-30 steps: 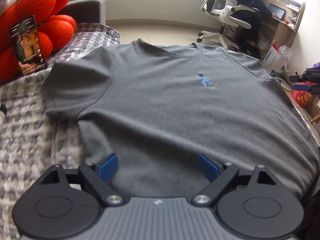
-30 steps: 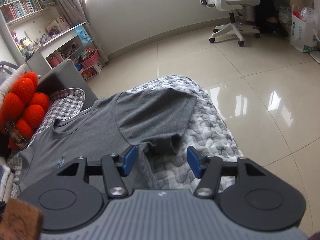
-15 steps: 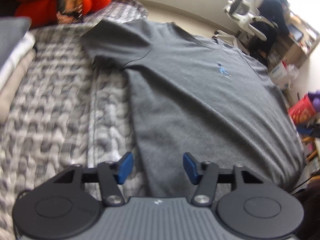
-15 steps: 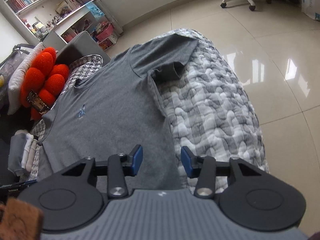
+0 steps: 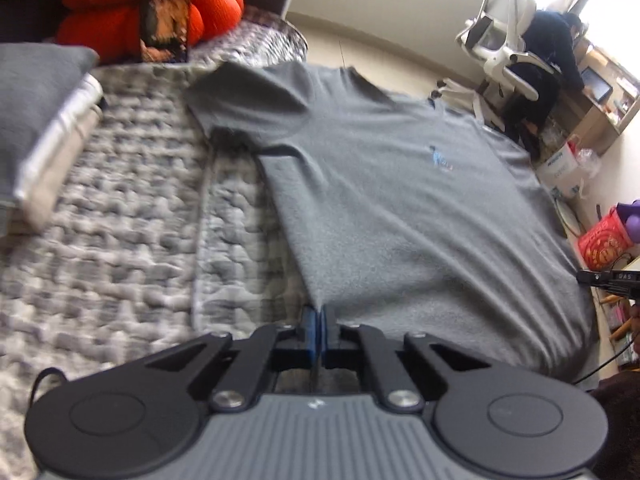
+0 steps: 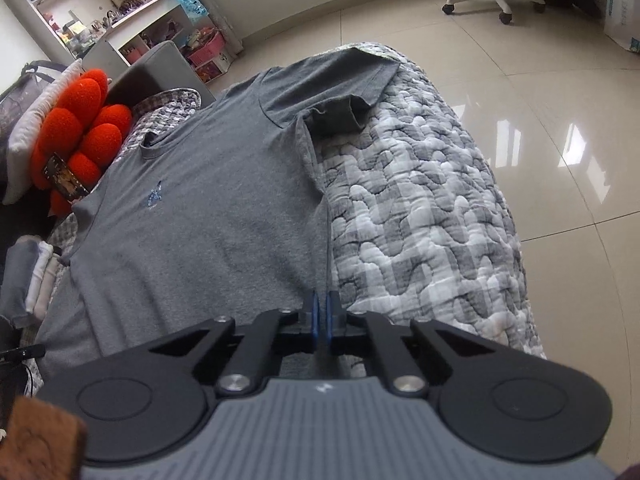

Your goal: Fold clothes

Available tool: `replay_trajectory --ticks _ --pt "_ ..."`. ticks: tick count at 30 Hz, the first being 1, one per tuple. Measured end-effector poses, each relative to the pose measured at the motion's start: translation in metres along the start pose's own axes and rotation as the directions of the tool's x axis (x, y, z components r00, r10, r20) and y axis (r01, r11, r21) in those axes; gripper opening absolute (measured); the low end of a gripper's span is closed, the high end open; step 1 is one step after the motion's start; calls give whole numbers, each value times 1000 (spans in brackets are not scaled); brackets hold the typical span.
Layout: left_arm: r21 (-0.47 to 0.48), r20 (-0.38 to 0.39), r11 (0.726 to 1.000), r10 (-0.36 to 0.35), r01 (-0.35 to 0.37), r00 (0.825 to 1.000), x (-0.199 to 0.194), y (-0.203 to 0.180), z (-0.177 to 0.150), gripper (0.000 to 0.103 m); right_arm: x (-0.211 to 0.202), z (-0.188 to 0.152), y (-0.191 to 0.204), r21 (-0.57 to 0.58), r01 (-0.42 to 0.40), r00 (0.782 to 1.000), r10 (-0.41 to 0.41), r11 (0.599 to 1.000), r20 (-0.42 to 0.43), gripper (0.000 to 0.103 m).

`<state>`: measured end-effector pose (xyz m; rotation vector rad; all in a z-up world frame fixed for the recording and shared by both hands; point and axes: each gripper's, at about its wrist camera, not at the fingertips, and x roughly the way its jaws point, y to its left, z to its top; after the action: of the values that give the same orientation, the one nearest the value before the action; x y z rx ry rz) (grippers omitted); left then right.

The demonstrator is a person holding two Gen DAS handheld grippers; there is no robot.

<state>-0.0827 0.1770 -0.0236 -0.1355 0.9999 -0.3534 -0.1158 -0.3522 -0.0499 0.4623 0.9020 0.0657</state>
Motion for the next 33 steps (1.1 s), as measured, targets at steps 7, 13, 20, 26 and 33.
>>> replay_trajectory --ticks 7,13,20,26,33 --pt "40 -105 999 -21 26 994 18 9 -2 4 7 -2 -6 4 -14 999 14 1000 -45 15" --pt "40 -155 995 -79 86 985 26 15 -2 34 -8 -7 -9 6 -63 995 64 998 -82 17" --pt "117 -186 993 37 -15 982 20 10 -3 33 -17 -21 -10 -91 5 988 -19 996 -155 15" --pt "112 -65 989 102 -94 993 -2 7 12 42 -31 -5 -12 -57 7 994 -13 998 -107 17" --pt "96 37 994 43 -46 998 -3 -13 42 59 -28 28 -5 44 -64 998 64 997 1 59"
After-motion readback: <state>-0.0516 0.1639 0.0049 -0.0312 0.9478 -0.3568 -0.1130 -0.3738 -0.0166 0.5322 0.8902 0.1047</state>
